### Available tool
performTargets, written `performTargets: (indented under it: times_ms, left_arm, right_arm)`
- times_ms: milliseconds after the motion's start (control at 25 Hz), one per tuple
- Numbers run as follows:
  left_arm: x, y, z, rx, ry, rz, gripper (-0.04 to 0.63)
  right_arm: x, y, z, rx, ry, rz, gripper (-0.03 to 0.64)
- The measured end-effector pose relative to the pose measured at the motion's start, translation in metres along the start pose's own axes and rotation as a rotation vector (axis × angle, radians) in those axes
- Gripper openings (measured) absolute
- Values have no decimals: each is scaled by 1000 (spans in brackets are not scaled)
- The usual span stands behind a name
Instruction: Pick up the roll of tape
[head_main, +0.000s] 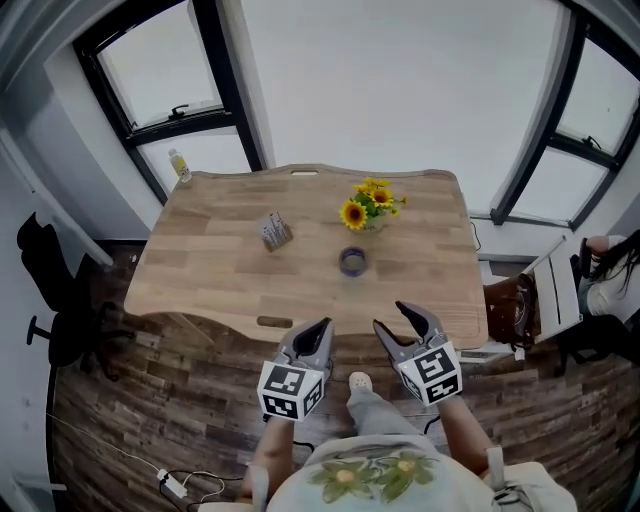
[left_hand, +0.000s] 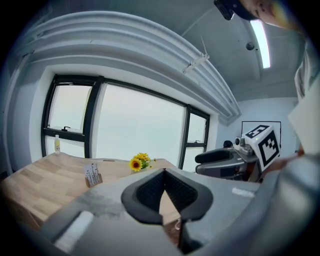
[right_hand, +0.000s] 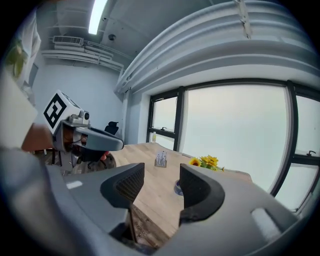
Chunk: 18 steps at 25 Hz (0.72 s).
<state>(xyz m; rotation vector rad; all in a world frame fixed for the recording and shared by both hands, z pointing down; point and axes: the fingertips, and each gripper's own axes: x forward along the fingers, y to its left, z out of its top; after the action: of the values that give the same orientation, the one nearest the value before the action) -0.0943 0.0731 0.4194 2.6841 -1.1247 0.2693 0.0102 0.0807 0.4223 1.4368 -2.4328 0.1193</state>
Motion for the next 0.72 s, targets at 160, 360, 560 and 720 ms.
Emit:
performTargets:
  times_ms: [160,360,560,720]
  left_arm:
    - [31,20,10,5,13,-2,5]
    - [66,45,13,1,32,1,5]
    - [98,69,17,-2,37,14,5]
    - [119,87,20,-9,40,30,5]
  right_arm:
    - [32,-25,5,-29,23,7,215]
    - [69,-52,6,-44,40,17,218]
    - [101,-81,-4,-7,68,13,218]
    - [123,-96,-8,-1,93,36,218]
